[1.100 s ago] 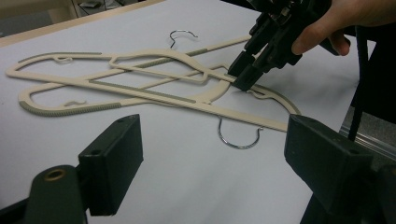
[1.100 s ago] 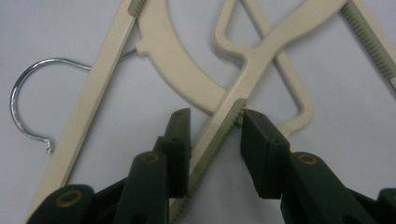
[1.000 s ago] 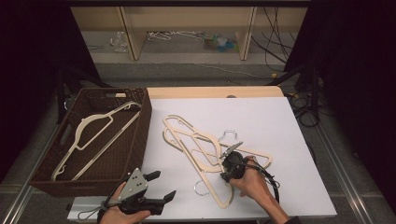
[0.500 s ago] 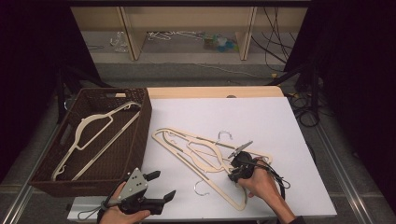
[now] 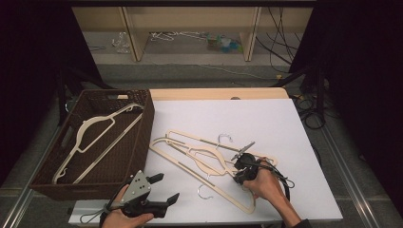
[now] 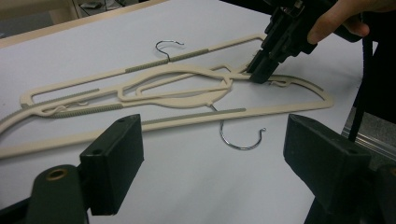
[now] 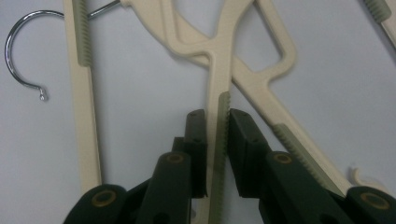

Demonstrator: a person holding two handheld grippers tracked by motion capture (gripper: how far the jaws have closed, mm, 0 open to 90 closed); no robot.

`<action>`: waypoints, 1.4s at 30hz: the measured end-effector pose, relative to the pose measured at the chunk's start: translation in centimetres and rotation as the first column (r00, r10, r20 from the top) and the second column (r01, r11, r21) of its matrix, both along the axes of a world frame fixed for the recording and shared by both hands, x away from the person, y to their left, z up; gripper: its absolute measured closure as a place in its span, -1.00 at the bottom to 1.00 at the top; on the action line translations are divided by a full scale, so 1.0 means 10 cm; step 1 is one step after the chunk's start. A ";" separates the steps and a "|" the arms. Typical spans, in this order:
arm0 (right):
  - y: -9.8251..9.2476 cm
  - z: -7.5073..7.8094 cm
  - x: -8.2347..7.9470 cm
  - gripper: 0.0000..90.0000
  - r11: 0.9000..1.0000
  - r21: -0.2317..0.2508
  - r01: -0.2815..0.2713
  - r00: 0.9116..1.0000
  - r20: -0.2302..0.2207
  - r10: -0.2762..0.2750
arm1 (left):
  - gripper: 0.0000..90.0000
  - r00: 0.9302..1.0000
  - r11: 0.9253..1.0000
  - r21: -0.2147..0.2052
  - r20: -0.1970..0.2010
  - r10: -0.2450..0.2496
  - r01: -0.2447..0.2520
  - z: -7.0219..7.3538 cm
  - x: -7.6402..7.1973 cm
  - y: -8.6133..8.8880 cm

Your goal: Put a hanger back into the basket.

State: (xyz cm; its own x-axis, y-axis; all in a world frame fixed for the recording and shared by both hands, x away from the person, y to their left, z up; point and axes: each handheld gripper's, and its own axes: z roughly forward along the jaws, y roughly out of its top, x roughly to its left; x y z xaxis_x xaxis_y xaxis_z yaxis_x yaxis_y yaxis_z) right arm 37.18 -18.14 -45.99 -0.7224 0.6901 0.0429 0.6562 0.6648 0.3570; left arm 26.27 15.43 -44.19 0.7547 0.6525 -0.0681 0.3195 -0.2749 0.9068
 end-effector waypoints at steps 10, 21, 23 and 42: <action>-0.22 0.10 -0.04 0.77 0.995 -0.053 -0.087 0.996 0.024 0.089 | -0.53 1.000 0.999 0.033 -0.008 -0.006 0.007 -0.09 0.13 -0.11; -0.32 0.36 -0.27 0.77 0.985 -0.104 -0.141 0.984 0.098 0.151 | -0.52 1.000 0.994 0.110 -0.012 -0.027 0.028 -0.10 0.59 -0.44; -0.36 0.37 -0.31 0.77 0.983 -0.114 -0.146 0.981 0.108 0.158 | -0.52 0.999 0.994 0.103 -0.025 -0.019 0.022 -0.13 0.68 -0.52; -0.43 0.49 -0.53 0.77 0.973 -0.133 -0.190 0.970 0.126 0.206 | -0.30 0.986 0.965 0.226 -0.126 -0.105 0.132 -0.32 1.22 -1.07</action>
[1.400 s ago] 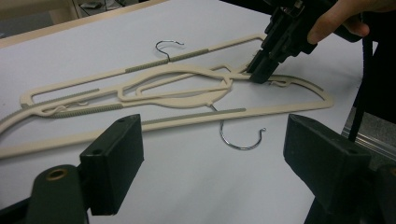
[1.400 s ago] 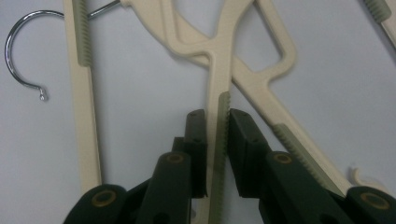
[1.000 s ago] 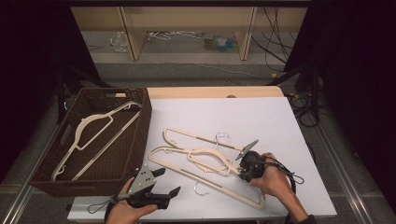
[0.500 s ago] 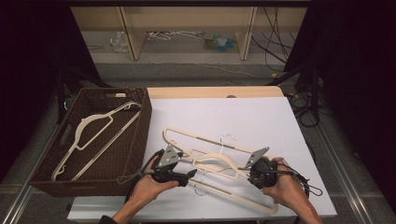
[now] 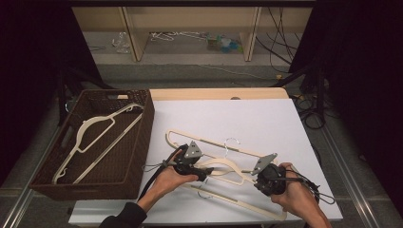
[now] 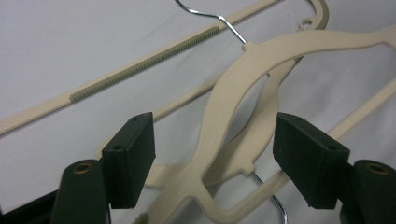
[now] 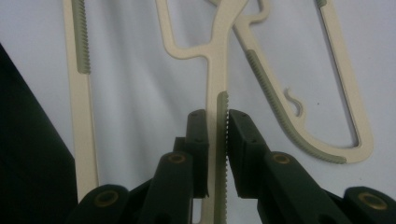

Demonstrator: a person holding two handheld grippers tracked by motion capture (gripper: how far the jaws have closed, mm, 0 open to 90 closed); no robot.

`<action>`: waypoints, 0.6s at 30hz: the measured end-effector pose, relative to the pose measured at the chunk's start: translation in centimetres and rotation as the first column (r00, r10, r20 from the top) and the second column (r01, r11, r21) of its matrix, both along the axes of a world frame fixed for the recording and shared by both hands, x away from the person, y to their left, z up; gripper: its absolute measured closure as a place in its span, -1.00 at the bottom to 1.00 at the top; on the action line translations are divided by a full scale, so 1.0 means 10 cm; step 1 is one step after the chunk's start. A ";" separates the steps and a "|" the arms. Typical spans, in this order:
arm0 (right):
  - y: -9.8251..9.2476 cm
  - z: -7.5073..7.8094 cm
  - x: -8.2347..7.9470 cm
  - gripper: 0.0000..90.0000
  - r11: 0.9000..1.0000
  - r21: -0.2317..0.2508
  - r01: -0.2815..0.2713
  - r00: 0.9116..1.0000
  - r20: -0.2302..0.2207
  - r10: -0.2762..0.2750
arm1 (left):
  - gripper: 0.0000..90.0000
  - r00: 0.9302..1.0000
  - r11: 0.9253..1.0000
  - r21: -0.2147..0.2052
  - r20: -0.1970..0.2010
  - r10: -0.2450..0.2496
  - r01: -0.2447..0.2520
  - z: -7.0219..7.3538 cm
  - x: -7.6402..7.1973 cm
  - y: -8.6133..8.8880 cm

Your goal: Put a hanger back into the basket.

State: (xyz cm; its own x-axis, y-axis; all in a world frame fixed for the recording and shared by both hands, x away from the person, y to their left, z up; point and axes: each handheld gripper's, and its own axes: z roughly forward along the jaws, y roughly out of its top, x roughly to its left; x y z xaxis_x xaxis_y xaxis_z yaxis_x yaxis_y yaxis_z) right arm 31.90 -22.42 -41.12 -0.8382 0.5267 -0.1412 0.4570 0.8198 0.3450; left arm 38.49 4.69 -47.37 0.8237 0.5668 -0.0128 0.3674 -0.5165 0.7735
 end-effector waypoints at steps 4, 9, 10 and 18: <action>0.01 0.03 -0.04 0.77 1.000 0.002 -0.006 1.000 -0.002 0.006 | -0.20 1.000 1.000 0.000 -0.026 -0.012 0.012 -0.02 0.06 -0.06; 0.03 0.03 -0.06 0.77 1.000 -0.002 -0.021 1.000 0.005 0.021 | -0.11 0.997 0.997 0.042 -0.037 -0.062 0.063 -0.05 0.10 -0.16; 0.03 0.03 -0.06 0.77 1.000 -0.004 -0.022 1.000 0.002 0.022 | -0.04 0.997 0.997 0.040 -0.039 -0.067 0.069 -0.06 0.10 -0.19; 0.06 0.02 -0.08 0.77 0.999 -0.006 -0.037 0.999 0.006 0.037 | 0.33 0.983 0.977 0.114 -0.049 -0.178 0.183 -0.04 0.16 -0.25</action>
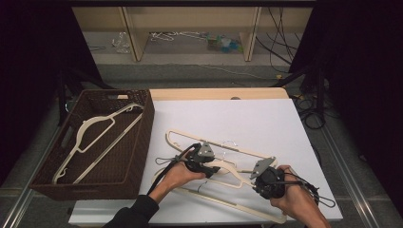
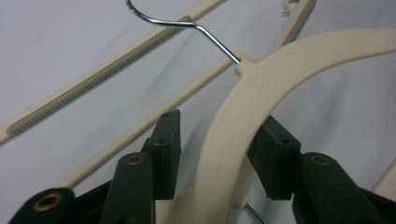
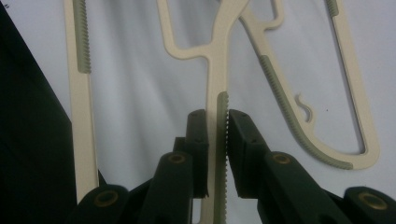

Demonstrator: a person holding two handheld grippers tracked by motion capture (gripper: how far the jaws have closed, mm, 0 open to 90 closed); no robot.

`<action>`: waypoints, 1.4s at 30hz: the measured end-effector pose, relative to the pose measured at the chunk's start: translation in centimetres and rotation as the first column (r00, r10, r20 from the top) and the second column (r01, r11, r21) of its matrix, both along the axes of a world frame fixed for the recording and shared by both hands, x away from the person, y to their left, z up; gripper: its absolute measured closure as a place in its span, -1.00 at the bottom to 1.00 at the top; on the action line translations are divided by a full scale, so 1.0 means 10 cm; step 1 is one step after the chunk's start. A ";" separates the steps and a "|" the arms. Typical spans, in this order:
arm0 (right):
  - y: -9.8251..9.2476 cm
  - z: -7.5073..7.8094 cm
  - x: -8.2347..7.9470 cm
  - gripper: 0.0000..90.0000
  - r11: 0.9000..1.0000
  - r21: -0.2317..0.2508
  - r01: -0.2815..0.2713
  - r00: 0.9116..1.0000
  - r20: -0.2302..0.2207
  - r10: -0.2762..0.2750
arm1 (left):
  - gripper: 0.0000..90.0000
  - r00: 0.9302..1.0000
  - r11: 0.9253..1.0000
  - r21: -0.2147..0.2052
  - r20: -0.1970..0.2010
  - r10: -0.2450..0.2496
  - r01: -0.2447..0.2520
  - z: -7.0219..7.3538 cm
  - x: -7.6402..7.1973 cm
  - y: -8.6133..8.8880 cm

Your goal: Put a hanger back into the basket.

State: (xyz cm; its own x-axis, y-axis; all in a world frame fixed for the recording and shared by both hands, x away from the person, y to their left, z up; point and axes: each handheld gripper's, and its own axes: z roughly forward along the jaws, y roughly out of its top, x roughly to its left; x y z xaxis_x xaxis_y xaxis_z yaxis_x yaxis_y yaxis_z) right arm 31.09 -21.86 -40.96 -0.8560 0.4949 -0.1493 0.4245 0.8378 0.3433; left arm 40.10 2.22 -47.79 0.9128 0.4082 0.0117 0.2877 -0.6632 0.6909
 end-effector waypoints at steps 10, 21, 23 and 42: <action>-0.05 -0.03 0.01 0.77 1.000 0.009 -0.022 1.000 0.003 0.022 | 0.50 0.998 0.998 0.001 0.010 -0.061 0.061 0.18 -0.07 0.06; -0.12 0.02 -0.03 0.50 0.998 0.065 -0.008 1.000 0.000 0.008 | 0.61 0.993 0.992 -0.046 -0.015 -0.115 0.114 0.53 -0.31 0.19; -0.15 0.04 -0.03 0.38 0.996 0.085 0.007 1.000 0.009 -0.008 | 0.63 0.992 0.991 -0.047 -0.023 -0.123 0.122 0.58 -0.35 0.23; -0.33 0.23 -0.08 -0.06 0.956 0.277 0.097 0.981 0.135 -0.139 | 0.90 0.994 0.996 -0.054 -0.079 -0.073 0.069 0.82 -0.57 0.37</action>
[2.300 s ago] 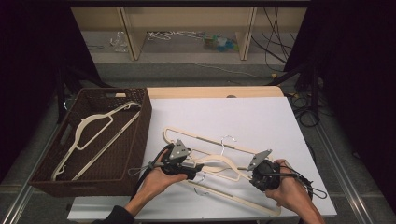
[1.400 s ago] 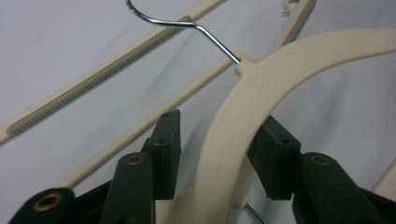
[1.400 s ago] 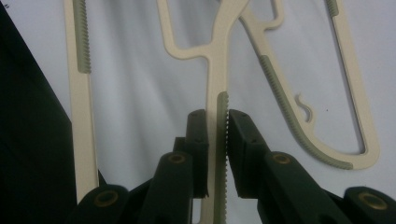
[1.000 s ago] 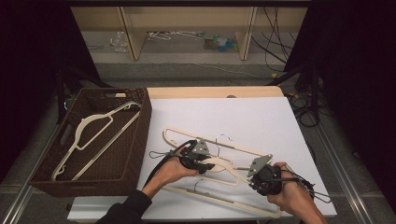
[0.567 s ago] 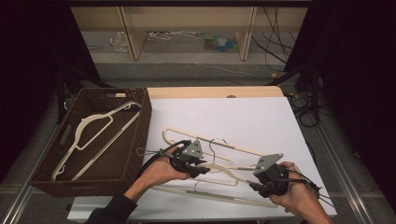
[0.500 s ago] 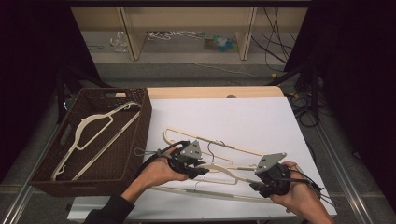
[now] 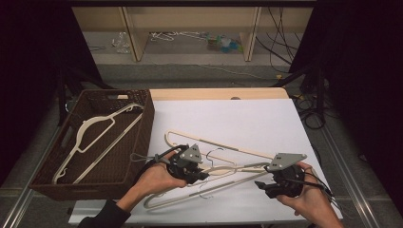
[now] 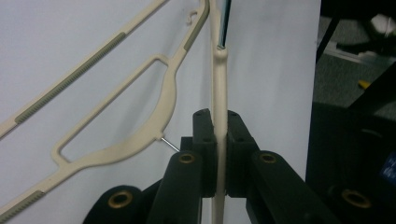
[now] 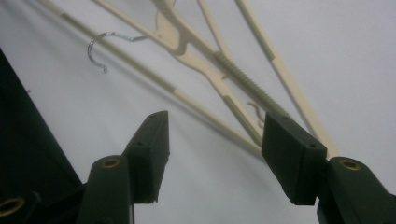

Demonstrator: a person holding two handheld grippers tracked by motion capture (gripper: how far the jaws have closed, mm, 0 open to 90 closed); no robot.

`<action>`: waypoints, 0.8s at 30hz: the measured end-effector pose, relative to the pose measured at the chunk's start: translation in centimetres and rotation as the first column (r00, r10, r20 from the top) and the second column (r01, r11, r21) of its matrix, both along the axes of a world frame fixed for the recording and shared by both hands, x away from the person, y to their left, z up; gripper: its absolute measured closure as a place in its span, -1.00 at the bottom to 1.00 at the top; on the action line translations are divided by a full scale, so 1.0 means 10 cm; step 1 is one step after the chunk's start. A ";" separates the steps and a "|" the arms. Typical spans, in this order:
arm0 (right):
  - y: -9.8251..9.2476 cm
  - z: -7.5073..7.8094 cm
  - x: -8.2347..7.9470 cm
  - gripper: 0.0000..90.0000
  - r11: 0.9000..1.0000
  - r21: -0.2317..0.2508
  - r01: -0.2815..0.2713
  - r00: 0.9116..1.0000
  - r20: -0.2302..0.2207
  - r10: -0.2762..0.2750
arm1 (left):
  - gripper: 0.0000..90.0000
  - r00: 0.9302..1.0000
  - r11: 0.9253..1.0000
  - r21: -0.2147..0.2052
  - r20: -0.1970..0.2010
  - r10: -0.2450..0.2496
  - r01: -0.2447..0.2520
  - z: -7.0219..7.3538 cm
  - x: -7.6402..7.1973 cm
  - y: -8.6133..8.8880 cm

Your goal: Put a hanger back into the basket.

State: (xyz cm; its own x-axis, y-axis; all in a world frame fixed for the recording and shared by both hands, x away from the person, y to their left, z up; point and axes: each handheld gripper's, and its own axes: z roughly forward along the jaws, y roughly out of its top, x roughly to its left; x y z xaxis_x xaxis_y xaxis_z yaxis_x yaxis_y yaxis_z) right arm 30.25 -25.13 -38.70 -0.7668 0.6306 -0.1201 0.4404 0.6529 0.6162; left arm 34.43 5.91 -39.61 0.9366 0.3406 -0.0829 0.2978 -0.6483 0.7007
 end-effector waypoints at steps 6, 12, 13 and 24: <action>-0.08 0.03 0.01 -0.07 1.000 0.015 0.024 1.000 0.011 -0.024 | 0.90 1.000 0.998 -0.056 0.010 0.024 -0.023 0.12 -0.05 0.03; -0.13 0.10 -0.04 -0.09 0.998 0.055 0.032 0.999 0.038 -0.034 | 0.90 0.999 0.994 -0.098 0.021 0.047 -0.044 0.31 -0.07 0.22; -0.14 0.11 -0.05 -0.11 0.997 0.059 0.040 0.998 0.048 -0.043 | 0.91 0.998 0.992 -0.113 0.019 0.061 -0.059 0.34 -0.07 0.26; -0.17 -0.06 -0.02 -0.36 0.987 0.126 0.099 0.993 0.051 -0.106 | 0.90 0.979 0.928 -0.315 -0.031 0.202 -0.201 0.70 -0.04 0.71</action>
